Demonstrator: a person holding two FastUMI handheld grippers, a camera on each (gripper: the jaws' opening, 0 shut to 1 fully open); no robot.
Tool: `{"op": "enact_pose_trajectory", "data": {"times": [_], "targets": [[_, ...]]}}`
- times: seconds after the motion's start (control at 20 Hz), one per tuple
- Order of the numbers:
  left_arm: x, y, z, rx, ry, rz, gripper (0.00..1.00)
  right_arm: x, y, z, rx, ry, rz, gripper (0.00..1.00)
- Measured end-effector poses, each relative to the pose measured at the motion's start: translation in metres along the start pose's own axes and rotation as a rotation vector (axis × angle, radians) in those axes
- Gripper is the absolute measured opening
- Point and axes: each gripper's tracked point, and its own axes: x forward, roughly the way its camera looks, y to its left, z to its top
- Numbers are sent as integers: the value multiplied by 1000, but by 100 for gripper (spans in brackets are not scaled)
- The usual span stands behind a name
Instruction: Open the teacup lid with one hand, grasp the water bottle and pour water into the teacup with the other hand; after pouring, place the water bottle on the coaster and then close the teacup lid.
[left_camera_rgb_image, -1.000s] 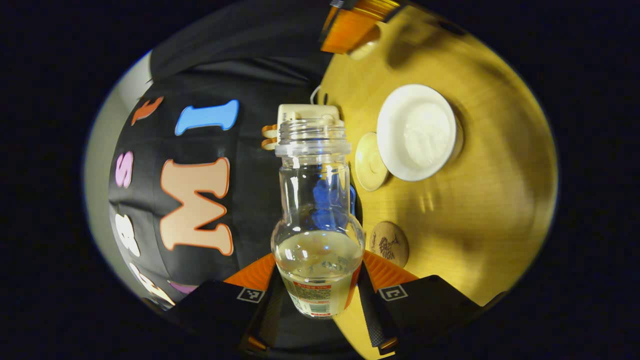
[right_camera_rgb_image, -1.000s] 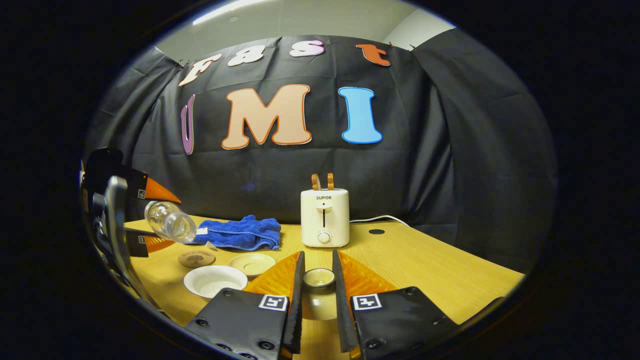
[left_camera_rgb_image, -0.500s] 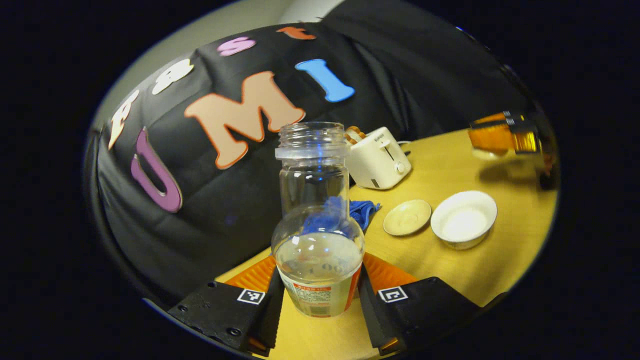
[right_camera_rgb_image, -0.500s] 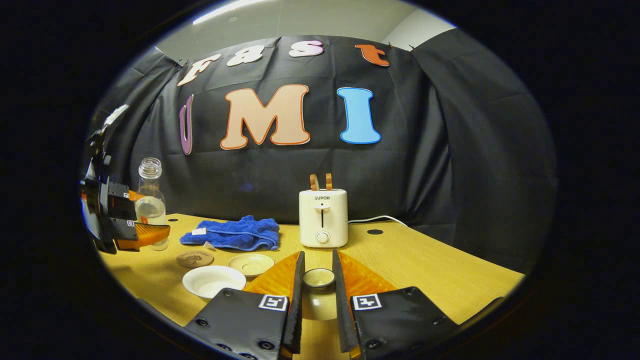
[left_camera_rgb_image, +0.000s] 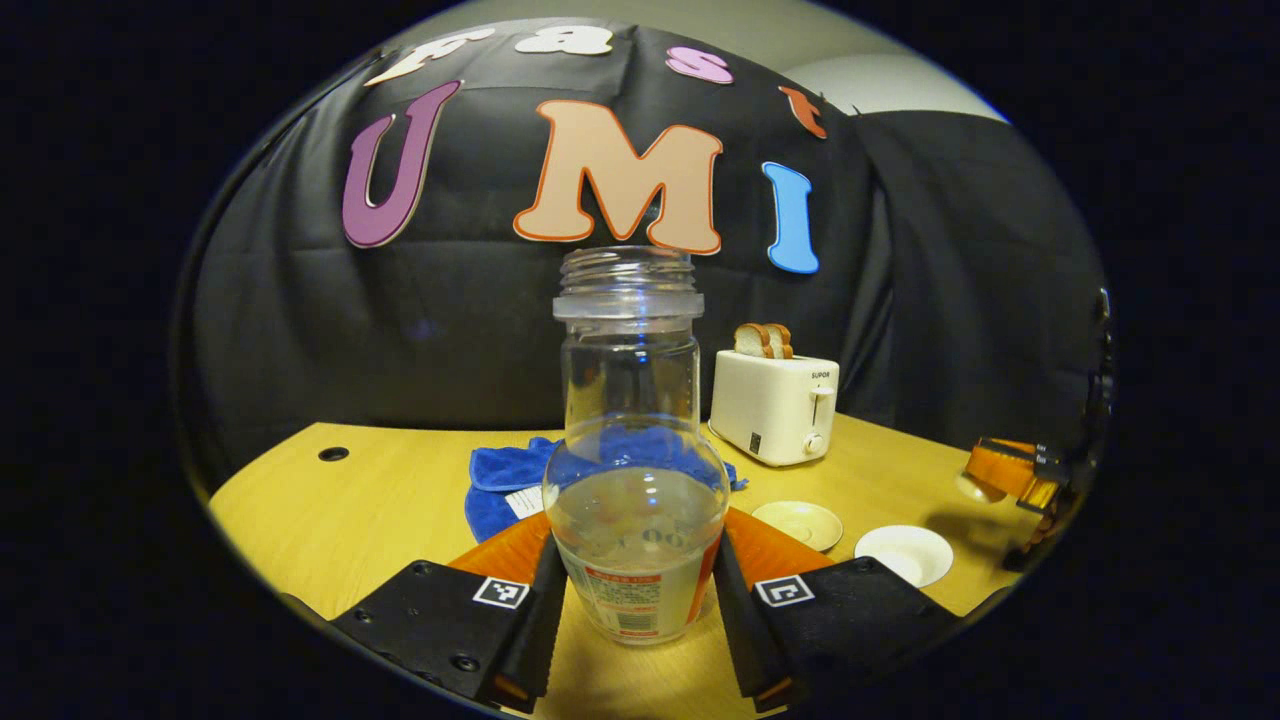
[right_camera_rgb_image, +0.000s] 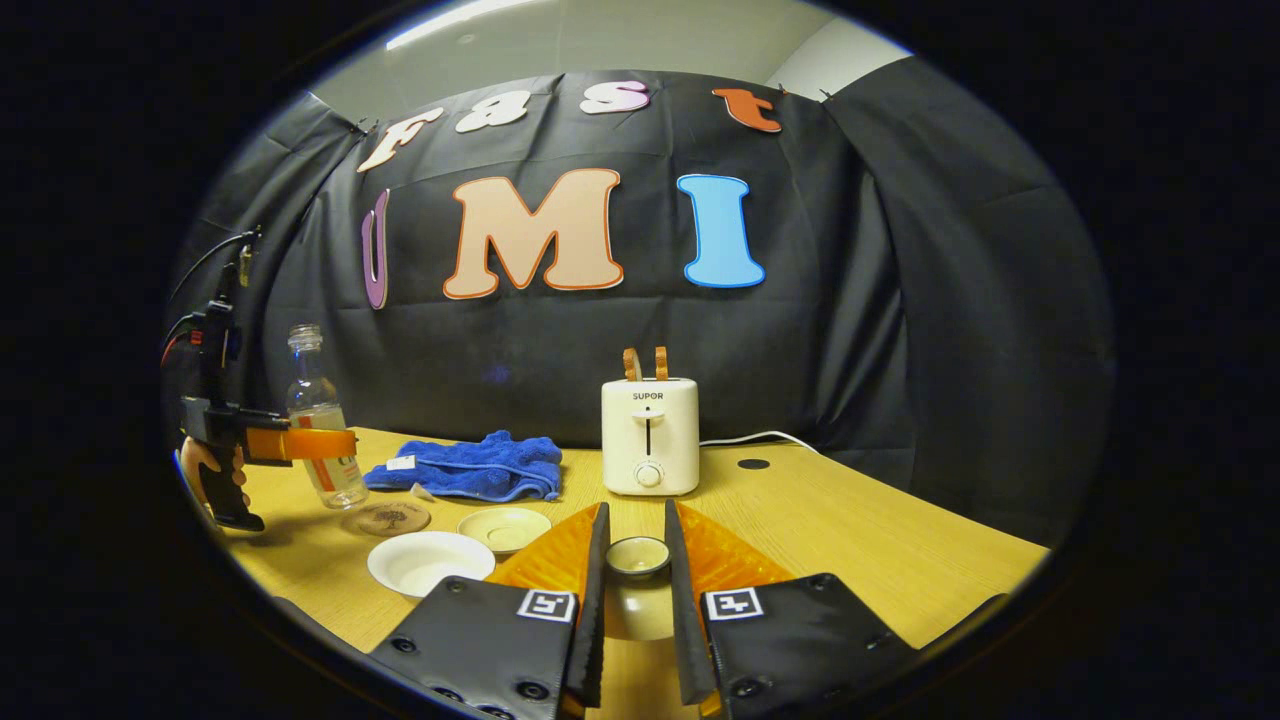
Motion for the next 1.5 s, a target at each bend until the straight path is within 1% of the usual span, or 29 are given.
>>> {"op": "enact_pose_trajectory", "data": {"times": [0.1, 0.25, 0.5, 0.85, 1.25, 1.5], "targets": [[11, -2, -4, -32, 15, -7, 66, 0, 0, 0, 0, 0, 1, 33], [23, -3, -9, -19, 36, 4, 67, 1, 1, 0, 0, -1, 0, 32], [36, -10, -21, -6, 70, -3, 67, 0, 1, 0, 0, 0, 0, 33], [40, -8, -29, 1, 96, -1, 68, 2, 3, 0, -1, 1, 2, 33], [41, -11, -30, -2, 98, -16, 72, 4, 3, -1, 0, 1, 2, 33], [43, -15, -41, 26, 131, -14, 75, 2, 2, 0, 0, 2, 3, 33]]}}
